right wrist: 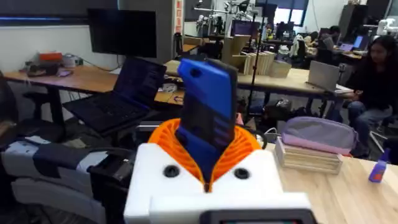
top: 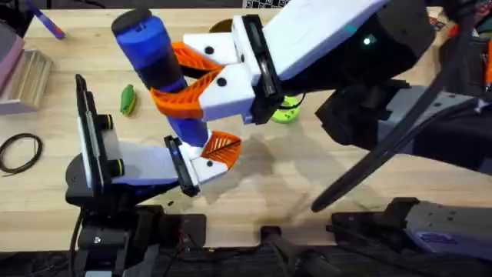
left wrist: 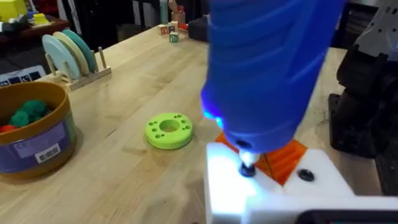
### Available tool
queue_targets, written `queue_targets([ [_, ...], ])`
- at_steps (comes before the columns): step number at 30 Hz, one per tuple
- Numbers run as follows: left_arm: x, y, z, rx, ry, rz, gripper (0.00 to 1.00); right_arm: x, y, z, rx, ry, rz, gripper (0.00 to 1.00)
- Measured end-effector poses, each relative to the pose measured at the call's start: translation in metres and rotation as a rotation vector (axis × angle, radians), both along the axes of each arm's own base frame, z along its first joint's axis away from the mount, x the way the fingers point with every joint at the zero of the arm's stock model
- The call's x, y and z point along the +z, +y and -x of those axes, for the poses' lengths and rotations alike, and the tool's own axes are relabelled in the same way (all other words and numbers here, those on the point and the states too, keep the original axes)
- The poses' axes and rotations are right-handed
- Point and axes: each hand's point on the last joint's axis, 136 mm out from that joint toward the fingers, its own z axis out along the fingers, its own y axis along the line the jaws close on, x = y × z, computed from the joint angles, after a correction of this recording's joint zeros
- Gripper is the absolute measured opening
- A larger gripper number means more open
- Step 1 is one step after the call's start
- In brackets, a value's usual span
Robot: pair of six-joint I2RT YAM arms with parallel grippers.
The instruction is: Pick up the gripper from the table and insert it into the empty holder that is missing its gripper. Then pick up a screw, insert it into the mounting hole, and use the screwdriver to tighten it. Finally, clean up the table by picking up the vegetable and placing it into the bucket.
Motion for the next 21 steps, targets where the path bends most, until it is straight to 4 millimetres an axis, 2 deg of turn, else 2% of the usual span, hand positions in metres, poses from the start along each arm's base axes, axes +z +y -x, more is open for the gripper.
queue_targets([
  [21,-0.0001,-0.0003,0.0007,-0.004,0.002,0.001,0.005,-0.0027,0.0033,-0.0021,-0.002,0.026,0.023,0.02],
])
